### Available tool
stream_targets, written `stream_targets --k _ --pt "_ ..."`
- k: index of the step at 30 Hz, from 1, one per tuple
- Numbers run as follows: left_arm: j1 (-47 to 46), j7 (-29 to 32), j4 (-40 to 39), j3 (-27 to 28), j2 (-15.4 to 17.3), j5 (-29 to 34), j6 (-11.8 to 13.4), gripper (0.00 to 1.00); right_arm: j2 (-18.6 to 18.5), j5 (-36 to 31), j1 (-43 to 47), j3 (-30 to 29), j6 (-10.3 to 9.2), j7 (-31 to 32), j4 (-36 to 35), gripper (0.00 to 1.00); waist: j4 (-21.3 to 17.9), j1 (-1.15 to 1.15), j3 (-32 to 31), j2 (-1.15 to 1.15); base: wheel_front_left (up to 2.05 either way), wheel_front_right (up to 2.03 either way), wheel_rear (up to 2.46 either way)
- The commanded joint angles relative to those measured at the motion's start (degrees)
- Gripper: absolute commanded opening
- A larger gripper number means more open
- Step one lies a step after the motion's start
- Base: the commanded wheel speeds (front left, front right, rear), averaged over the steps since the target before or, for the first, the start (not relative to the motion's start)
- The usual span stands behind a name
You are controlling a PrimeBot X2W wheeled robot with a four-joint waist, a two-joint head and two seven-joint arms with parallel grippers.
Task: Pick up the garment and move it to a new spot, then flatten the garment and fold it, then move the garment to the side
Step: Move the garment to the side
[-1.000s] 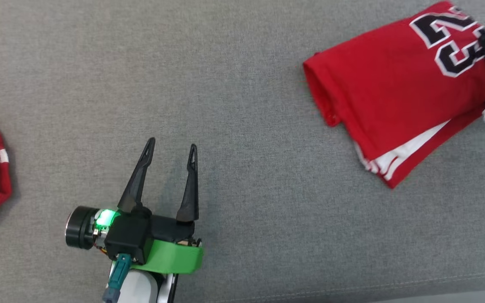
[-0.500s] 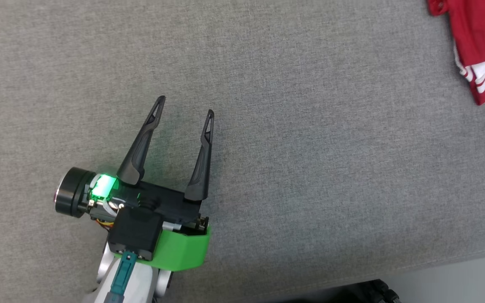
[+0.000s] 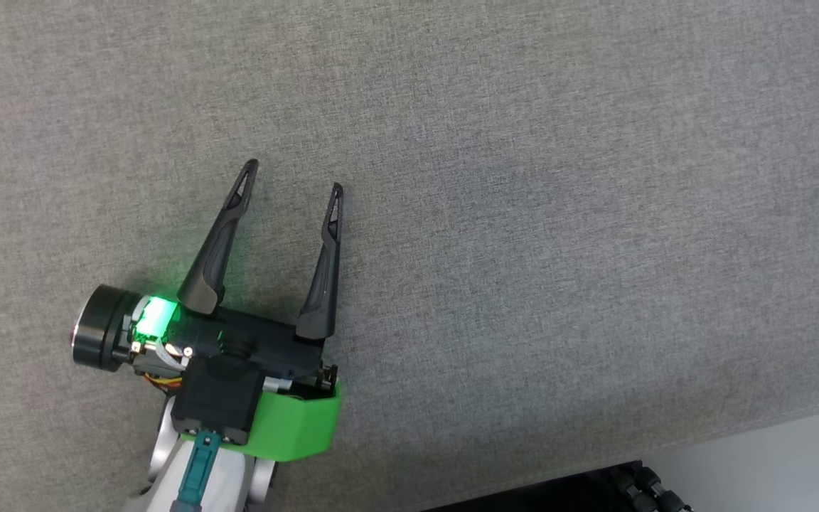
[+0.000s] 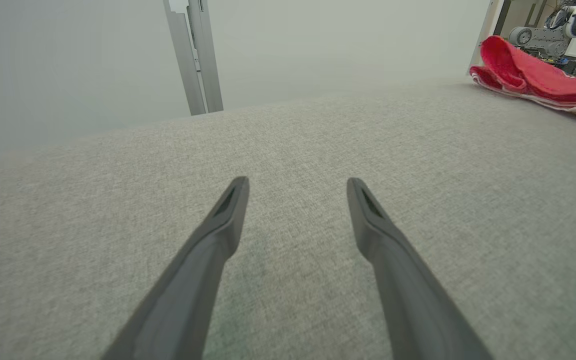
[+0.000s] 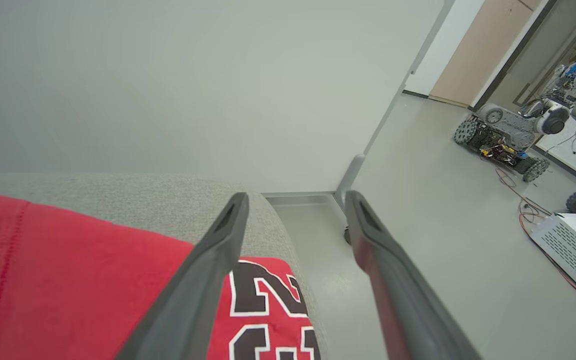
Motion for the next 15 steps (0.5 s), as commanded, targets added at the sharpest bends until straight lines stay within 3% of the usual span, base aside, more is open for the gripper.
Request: stream_targets --k 1,6,15 --pt "-0.7 0.0 0.6 -0.2 -0.1 -0.9 0.5 1.0 1.9 -3.3 1.8 -2.3 -0.11 -0.2 -1.9 1.0 0.9 -0.01 -2.1 0.0 0.0 0.0 0.0" --pt "1.1 0.0 2.1 -0.2 -0.7 -2.3 1.3 1.0 10.6 -12.4 8.2 -5.8 -0.11 -0.2 -10.0 1.0 2.2 -0.01 -8.2 0.0 0.0 0.0 0.0" --pt "7.0 0.0 6.0 3.2 -3.0 -8.9 2.2 1.0 23.2 -16.7 20.1 -1.0 -0.1 -0.2 -19.4 1.0 4.2 -0.01 -20.9 0.0 0.0 0.0 0.0"
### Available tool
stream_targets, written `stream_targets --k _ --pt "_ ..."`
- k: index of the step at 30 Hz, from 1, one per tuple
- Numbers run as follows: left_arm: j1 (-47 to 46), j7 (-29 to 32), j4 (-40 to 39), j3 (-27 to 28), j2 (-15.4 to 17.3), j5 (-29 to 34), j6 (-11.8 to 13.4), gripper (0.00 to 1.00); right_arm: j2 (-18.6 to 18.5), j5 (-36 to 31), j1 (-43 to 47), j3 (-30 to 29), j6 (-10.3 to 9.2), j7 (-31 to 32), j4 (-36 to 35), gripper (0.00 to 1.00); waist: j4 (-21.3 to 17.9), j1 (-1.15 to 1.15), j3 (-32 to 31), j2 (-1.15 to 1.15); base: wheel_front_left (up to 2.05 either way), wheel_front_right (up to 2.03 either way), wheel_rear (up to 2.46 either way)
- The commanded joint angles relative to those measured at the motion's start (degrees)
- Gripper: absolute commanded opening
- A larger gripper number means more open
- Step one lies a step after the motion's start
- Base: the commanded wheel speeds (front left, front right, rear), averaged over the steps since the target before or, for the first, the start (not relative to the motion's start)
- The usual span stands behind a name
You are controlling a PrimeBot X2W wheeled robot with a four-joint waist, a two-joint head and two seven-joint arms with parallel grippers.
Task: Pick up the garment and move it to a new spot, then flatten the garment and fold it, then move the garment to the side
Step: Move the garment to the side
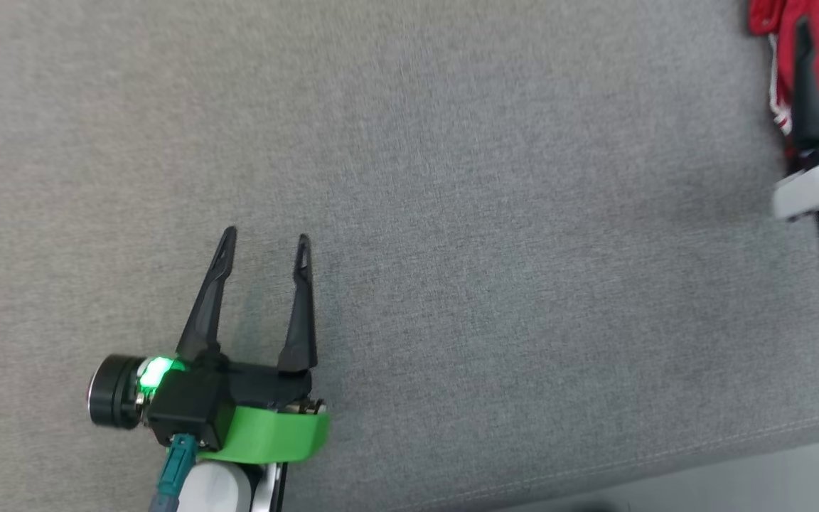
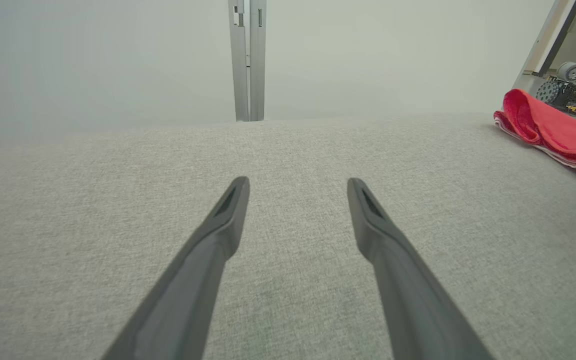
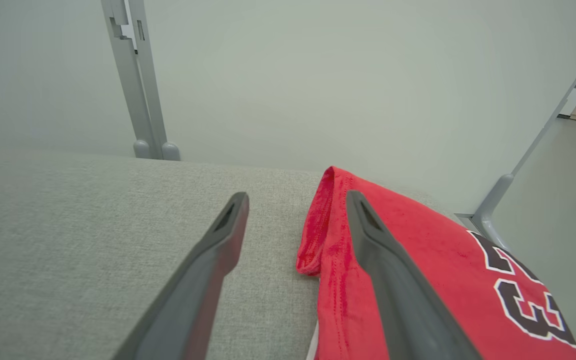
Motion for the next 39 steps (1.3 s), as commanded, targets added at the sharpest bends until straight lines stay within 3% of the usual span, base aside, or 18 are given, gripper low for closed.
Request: stream_targets --k 1,8,17,25,39 --pt "1.4 0.0 0.9 0.7 -0.2 -0.4 -0.2 1.0 1.4 -0.7 2.3 0.8 -0.1 -0.2 -1.0 1.0 2.5 0.0 -9.2 0.0 0.0 0.0 0.0" --pt "6.8 0.0 6.1 5.2 -1.1 -2.3 -1.6 1.0 10.2 -2.9 13.4 3.4 -0.1 -0.2 -6.9 1.0 3.7 0.0 -19.0 0.0 0.0 0.0 0.0" --pt "14.1 0.0 7.8 9.0 -1.6 -2.3 -3.2 1.0 17.7 -7.7 27.8 3.2 -0.1 -0.2 -15.1 1.0 4.6 0.0 -27.4 0.0 0.0 0.0 0.0" --pt "18.8 0.0 6.3 9.3 -1.6 -3.0 -3.2 1.0 20.0 -10.2 37.3 0.0 -0.1 -0.2 -21.2 1.0 6.4 0.0 -31.3 0.0 0.0 0.0 0.0" --pt "22.7 0.0 3.6 9.4 -1.6 -1.1 -4.0 1.0 20.9 -9.0 44.0 0.7 -0.1 -0.2 -16.5 1.0 6.8 0.0 -34.2 0.0 0.0 0.0 0.0"
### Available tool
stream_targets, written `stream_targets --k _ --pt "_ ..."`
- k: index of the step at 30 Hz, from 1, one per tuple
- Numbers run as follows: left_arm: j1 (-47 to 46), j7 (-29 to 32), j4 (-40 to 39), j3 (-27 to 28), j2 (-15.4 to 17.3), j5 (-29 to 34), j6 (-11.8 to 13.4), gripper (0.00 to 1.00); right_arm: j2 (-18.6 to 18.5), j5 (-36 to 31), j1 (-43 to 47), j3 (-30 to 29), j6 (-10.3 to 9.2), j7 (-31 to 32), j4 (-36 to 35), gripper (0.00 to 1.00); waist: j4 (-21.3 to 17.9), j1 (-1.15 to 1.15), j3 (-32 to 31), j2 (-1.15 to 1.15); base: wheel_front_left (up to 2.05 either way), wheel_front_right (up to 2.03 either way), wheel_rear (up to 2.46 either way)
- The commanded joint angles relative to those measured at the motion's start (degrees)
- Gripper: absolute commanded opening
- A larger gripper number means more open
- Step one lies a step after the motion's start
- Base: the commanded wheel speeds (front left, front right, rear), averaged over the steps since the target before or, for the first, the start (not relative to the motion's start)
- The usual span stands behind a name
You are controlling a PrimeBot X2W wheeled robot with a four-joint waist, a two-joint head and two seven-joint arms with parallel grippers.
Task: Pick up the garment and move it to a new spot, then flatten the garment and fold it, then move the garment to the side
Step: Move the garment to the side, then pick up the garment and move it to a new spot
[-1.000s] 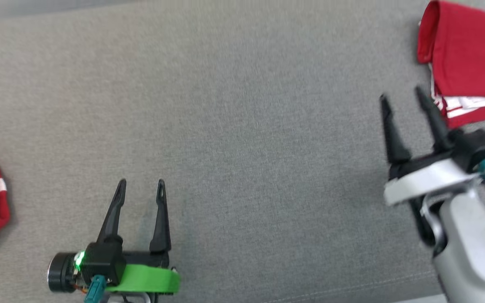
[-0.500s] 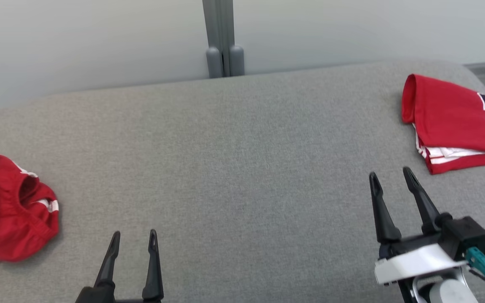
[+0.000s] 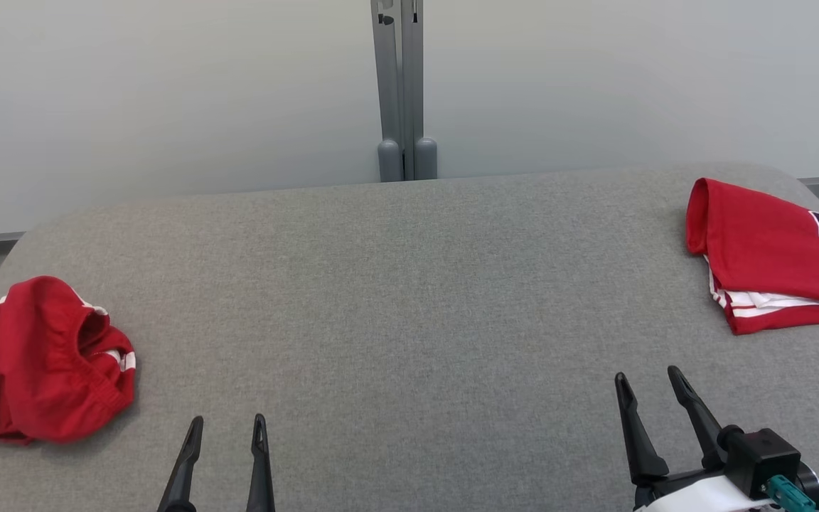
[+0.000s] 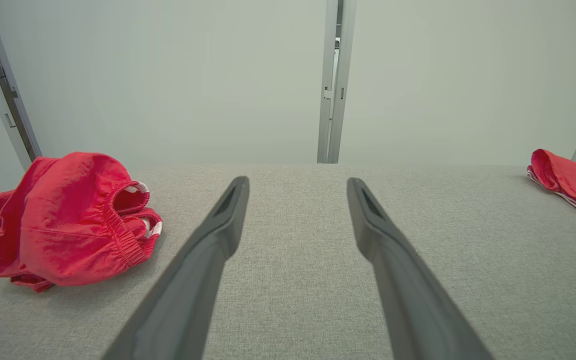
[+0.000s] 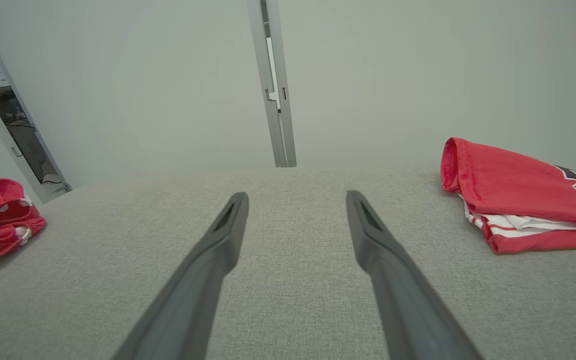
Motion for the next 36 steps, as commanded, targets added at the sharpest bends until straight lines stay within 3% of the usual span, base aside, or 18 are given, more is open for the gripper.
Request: stream_targets --k 1,36 --pt "0.6 0.0 -0.1 0.3 0.1 0.2 -0.2 1.0 0.0 0.4 0.3 0.0 -0.09 -0.2 0.2 1.0 -0.1 0.0 0.0 0.0 0.0 0.0 0.0" --pt "-0.5 0.0 1.4 -0.6 0.0 -0.9 -0.7 1.0 0.1 1.6 0.3 0.4 -0.09 -0.2 1.2 1.0 -1.2 0.0 -0.1 0.0 0.0 0.0 0.0"
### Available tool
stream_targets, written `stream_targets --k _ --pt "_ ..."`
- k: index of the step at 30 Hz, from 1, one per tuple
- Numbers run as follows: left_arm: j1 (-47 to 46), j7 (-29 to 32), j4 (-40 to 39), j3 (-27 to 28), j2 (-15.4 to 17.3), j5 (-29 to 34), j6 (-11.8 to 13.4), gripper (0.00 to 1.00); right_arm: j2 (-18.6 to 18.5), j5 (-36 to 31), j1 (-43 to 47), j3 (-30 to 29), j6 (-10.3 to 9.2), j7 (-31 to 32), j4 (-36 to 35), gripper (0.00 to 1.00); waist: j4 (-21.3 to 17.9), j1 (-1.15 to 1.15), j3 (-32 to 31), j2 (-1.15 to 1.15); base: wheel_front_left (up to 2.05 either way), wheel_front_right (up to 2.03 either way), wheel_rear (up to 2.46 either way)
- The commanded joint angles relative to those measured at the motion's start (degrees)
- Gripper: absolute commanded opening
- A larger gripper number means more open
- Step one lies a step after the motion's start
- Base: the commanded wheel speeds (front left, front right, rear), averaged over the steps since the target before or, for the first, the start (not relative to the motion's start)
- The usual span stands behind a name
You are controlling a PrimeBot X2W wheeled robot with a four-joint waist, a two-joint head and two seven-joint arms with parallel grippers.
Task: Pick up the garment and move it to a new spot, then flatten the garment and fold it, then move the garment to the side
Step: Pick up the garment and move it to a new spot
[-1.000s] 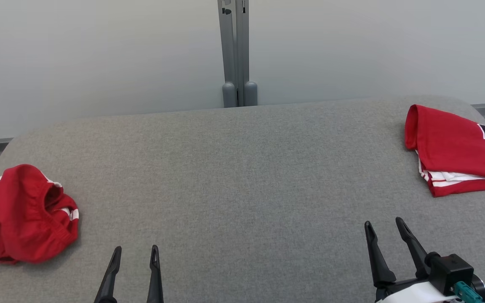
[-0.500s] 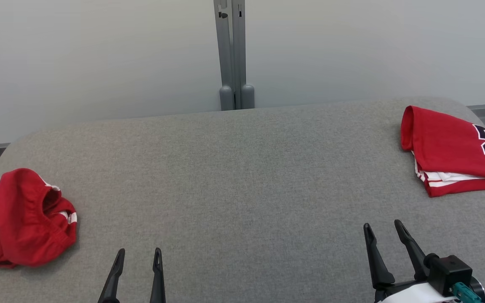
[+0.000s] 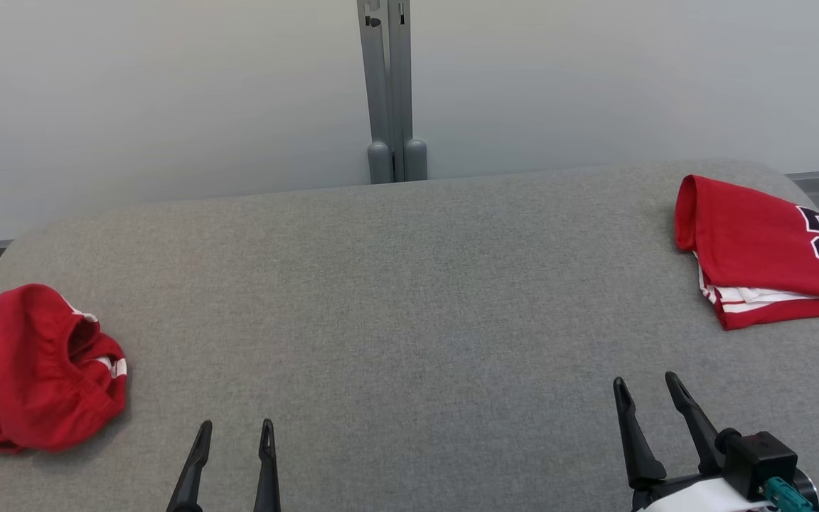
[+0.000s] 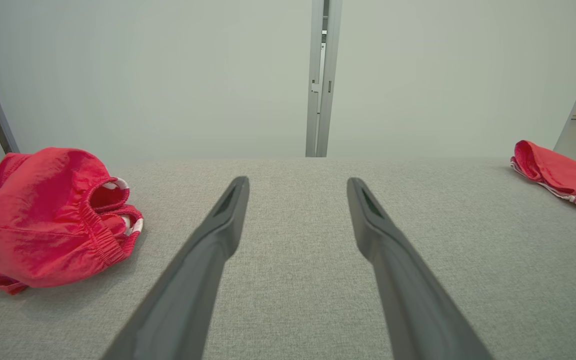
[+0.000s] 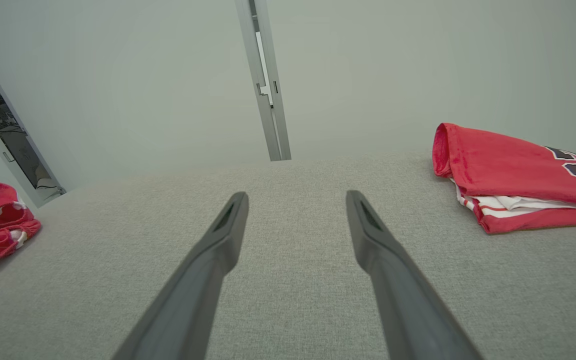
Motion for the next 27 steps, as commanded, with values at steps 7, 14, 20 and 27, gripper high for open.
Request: stream_targets --k 7,14,20,27 --pt "-1.0 0.0 0.0 -0.2 0.1 -0.2 0.3 1.0 -0.2 0.5 -0.1 0.5 -0.09 -0.2 -0.3 1.0 1.1 0.0 0.8 0.0 0.0 0.0 0.0" --pt "-1.7 0.0 -0.2 0.1 0.1 0.5 0.7 1.0 -0.1 0.8 -0.9 1.5 -0.09 -0.2 -0.3 1.0 4.4 0.0 1.5 0.0 0.0 0.0 0.0" --pt "-2.0 0.0 -0.5 0.7 0.1 0.5 1.0 1.0 0.0 0.9 -1.1 2.6 -0.09 -0.2 -0.3 1.0 8.9 0.0 2.0 0.0 0.0 0.0 0.0" --pt "-1.4 0.0 -1.1 1.1 0.1 -0.1 1.6 1.0 -0.2 0.9 -1.5 4.5 -0.09 -0.2 -0.2 1.0 14.2 0.0 2.4 0.0 0.0 0.0 0.0"
